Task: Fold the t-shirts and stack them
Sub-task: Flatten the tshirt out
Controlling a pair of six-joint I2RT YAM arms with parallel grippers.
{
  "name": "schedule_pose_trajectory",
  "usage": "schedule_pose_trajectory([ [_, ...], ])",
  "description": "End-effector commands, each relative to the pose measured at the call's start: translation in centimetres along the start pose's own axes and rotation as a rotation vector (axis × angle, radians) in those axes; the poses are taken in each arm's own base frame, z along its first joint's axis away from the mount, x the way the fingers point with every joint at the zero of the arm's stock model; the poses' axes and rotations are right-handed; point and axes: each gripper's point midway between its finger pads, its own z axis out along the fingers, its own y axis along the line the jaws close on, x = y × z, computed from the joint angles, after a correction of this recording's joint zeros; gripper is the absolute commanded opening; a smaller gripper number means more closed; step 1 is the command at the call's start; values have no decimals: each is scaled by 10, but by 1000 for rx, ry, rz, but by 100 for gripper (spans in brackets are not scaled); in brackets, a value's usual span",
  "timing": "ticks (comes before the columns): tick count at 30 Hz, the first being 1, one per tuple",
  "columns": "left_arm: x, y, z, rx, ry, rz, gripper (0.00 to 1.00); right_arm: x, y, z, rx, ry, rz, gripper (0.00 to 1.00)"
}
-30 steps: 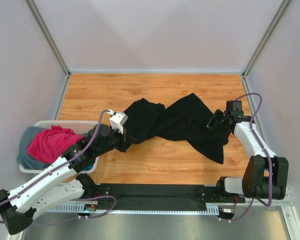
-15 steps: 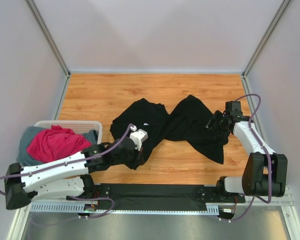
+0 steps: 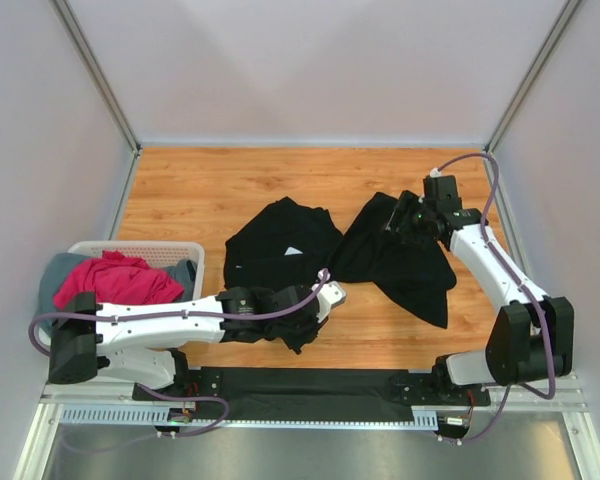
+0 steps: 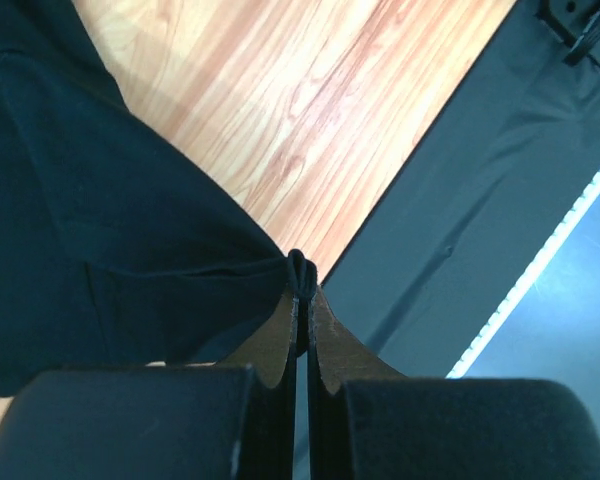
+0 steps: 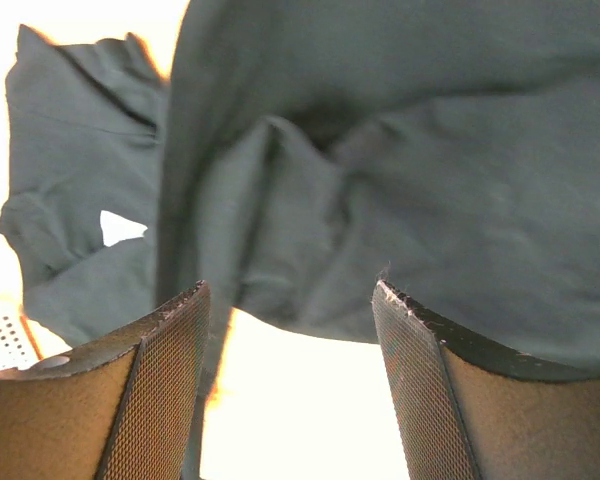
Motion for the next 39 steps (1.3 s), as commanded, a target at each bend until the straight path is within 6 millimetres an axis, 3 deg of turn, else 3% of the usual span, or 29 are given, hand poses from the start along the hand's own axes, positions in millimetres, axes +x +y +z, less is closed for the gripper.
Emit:
schedule_pose_trajectory([
  [1, -27, -11, -13, 33, -80, 62, 0, -15, 30, 11, -55, -37, 5, 68],
  [5, -38, -5, -10, 1, -161, 46, 0, -10, 66, 35, -79, -15, -41, 68],
  [8, -34, 0, -2, -29, -143, 44, 0, -9, 84, 52, -82, -1, -57, 68],
  [14, -27, -5, 12, -46, -81, 88, 0, -3, 102, 81, -21, 12, -118, 67],
  [15, -26, -7, 12, -43, -79, 110, 0, -10, 103, 83, 13, -11, -125, 67],
  [18, -26, -4, 10, -66, -84, 117, 0, -6, 88, 97, 124, 3, -147, 65],
  [20, -22, 0, 10, -79, -79, 114, 0, -7, 83, 103, 161, 0, -165, 53],
  [26, -16, 12, 5, -127, -98, 90, 0, -2, 64, 114, 247, 16, -191, 48],
  [28, -14, 17, 4, -147, -106, 82, 0, -2, 61, 116, 254, 17, -195, 36],
  [29, -15, 19, 4, -159, -113, 75, 0, -3, 62, 115, 257, 14, -195, 19],
  [31, -14, 25, 3, -188, -121, 68, 0, -9, 58, 111, 287, -7, -205, 1],
  [33, -13, 28, 3, -211, -125, 54, 0, -20, 50, 100, 343, -52, -221, 0],
  [36, -13, 38, 4, -267, -131, 35, 0, -47, 50, 59, 365, -155, -240, 1],
  [39, -9, 38, 11, -266, -123, 37, 0, -60, 45, 25, 353, -189, -228, 0],
])
